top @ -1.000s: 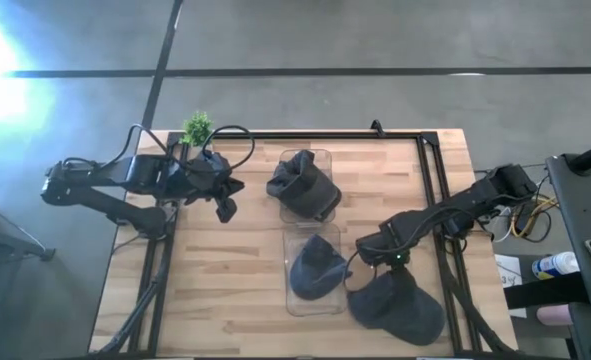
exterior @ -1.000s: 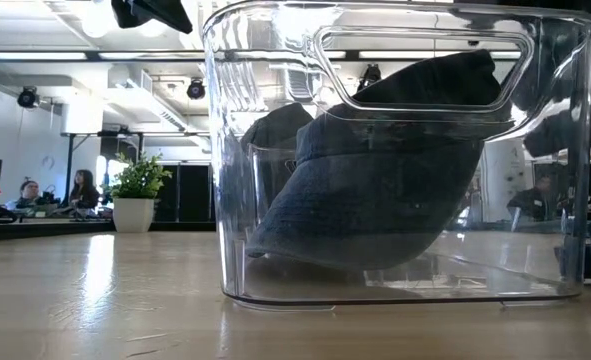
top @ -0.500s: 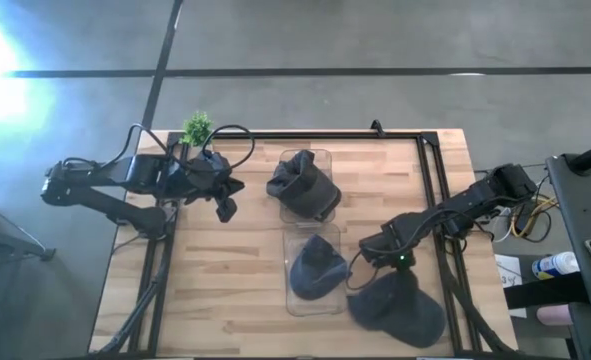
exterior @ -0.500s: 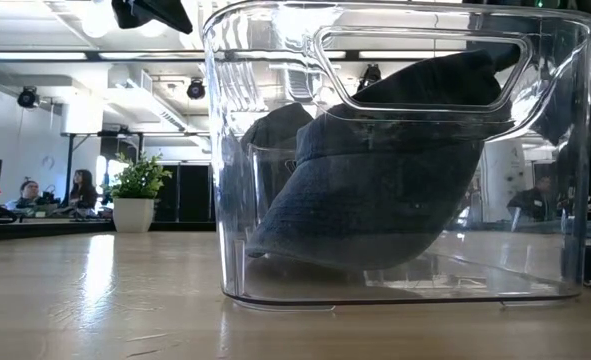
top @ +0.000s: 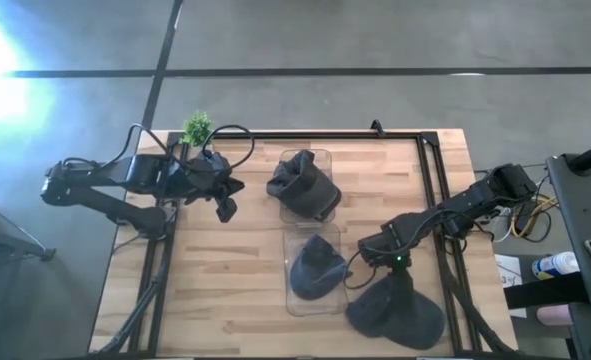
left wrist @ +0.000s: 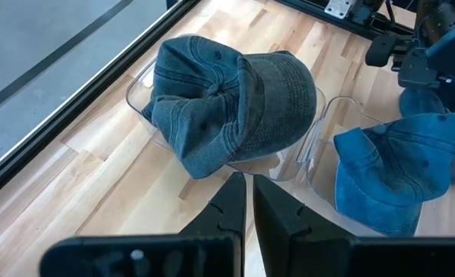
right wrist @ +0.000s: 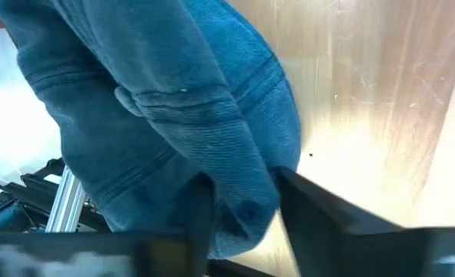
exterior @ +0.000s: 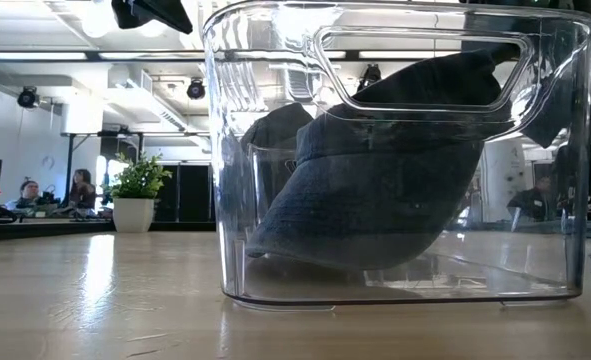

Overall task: Pick & Place hat
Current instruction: Put the blue cap into the bottom transparent bin

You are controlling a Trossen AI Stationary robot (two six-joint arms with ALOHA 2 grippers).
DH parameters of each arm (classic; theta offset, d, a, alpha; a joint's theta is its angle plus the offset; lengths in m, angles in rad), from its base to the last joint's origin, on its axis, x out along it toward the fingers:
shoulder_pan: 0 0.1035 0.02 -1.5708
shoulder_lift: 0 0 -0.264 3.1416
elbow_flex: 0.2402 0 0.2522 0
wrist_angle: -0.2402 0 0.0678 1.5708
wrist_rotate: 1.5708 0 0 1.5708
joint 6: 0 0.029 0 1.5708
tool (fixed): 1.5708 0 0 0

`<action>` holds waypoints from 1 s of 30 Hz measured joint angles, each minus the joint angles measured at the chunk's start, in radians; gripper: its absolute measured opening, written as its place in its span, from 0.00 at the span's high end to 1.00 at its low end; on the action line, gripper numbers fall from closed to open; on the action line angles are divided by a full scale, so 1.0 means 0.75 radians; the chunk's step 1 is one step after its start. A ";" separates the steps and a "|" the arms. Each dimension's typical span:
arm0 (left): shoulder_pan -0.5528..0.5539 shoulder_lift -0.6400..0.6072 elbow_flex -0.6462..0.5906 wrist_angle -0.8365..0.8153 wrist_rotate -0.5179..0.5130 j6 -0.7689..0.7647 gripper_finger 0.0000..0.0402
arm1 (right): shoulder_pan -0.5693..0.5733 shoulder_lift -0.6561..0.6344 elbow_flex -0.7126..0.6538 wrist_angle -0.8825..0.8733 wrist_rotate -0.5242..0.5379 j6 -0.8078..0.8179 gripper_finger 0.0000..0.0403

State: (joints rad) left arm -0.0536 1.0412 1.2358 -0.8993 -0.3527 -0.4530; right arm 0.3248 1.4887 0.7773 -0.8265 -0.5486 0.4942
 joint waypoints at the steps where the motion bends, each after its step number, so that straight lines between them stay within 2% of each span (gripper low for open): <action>1: 0.000 0.000 0.000 0.000 0.000 0.000 0.95 | 0.000 0.000 0.000 0.000 0.005 0.000 0.71; 4: 0.000 0.000 0.000 -0.001 0.000 0.000 0.95 | 0.000 0.000 0.000 0.000 0.008 -0.003 0.90; 6: 0.000 0.000 0.000 0.000 0.000 0.000 0.95 | 0.000 0.000 0.000 0.000 0.010 -0.005 0.95; 19: 0.002 0.000 0.000 -0.001 0.000 0.001 0.95 | -0.003 -0.049 0.003 -0.017 0.111 0.011 0.98; 25: 0.002 0.000 0.000 -0.002 0.000 0.001 0.95 | -0.003 -0.186 0.004 -0.070 0.154 0.090 0.98; 30: 0.002 0.000 0.000 -0.002 0.000 0.001 0.95 | -0.003 -0.377 0.007 -0.111 0.212 0.238 0.98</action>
State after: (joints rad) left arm -0.0521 1.0411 1.2358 -0.9009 -0.3529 -0.4525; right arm 0.3225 1.2058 0.7823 -0.9096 -0.3894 0.6727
